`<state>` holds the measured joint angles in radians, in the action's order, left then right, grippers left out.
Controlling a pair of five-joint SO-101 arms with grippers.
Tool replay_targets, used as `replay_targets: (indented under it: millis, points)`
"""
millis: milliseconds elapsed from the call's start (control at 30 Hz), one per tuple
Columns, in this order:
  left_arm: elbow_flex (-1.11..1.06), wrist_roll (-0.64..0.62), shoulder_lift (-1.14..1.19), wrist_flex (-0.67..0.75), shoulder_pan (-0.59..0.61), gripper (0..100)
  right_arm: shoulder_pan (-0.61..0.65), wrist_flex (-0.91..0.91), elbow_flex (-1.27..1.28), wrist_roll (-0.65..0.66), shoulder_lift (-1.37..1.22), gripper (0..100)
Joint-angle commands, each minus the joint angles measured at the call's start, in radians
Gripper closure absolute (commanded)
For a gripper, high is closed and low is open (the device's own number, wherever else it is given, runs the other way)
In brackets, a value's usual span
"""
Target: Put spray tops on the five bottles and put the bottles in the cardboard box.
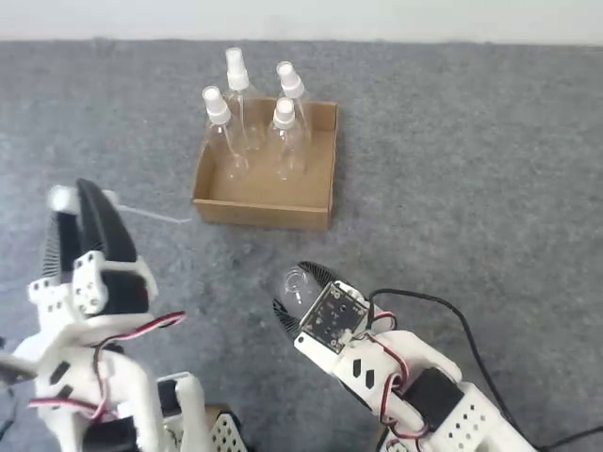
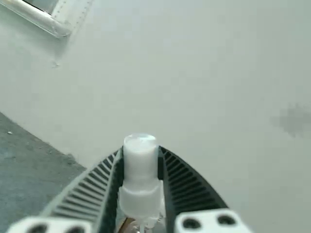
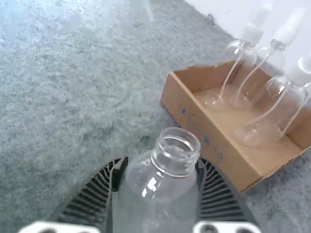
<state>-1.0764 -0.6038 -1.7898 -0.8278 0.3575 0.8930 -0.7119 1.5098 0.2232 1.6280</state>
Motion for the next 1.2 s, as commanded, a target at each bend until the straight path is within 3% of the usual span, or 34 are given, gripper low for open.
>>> replay_targets:
  millis: [0, 133, 633, 800, 1167]
  points:
    - [0.059, -0.006, -0.003, 0.055, -0.141, 99, -0.025, 0.001, -0.015, 0.003, 0.027, 91.3]
    - [0.107, -0.011, -0.002, 0.060, -0.210, 99, -0.025, 0.001, -0.012, 0.003, 0.027, 91.3]
    - [0.071, -0.098, -0.006, 0.103, -0.219, 99, -0.027, 0.001, -0.012, 0.012, 0.027, 91.3]
    - [0.005, -0.055, -0.008, 0.101, -0.345, 99, -0.027, 0.001, -0.012, 0.014, 0.027, 91.3]
    - [0.061, -0.051, -0.008, -0.040, -0.408, 99, -0.025, 0.004, -0.011, 0.087, 0.027, 91.3]
